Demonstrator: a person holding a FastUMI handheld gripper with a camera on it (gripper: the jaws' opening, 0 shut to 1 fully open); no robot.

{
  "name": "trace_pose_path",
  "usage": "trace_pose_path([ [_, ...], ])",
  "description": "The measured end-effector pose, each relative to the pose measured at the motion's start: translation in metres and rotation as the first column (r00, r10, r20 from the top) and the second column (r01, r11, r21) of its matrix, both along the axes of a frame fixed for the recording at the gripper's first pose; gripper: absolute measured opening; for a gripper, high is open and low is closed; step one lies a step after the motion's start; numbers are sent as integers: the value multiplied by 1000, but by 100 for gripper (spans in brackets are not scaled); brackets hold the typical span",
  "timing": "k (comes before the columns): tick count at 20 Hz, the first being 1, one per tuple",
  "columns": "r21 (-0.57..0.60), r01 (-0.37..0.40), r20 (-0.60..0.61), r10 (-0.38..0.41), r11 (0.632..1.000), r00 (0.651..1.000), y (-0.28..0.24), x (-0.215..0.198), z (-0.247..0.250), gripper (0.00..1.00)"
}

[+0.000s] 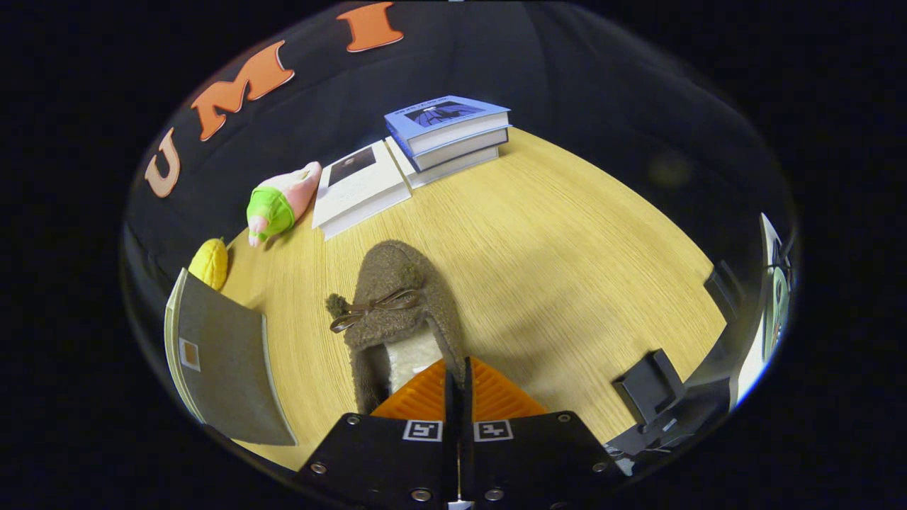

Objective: Open the storage box then place both shoes into the box .Put the left shoe in first, then the right shoe, with the right side of both shoes facing outward in a uniform manner.

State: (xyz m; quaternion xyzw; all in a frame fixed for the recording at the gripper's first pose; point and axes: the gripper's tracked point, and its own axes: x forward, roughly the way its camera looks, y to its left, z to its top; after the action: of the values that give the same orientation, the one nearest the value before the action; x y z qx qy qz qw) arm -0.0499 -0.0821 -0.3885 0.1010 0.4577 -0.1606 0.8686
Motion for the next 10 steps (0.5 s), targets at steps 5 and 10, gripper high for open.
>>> trace_pose_path([
  [5, 49, 16, 71, -20, 999, 997, 26, 20, 45, 1],
  [10, 48, 4, 163, -11, 999, 987, 62, 34, 100, 1],
])
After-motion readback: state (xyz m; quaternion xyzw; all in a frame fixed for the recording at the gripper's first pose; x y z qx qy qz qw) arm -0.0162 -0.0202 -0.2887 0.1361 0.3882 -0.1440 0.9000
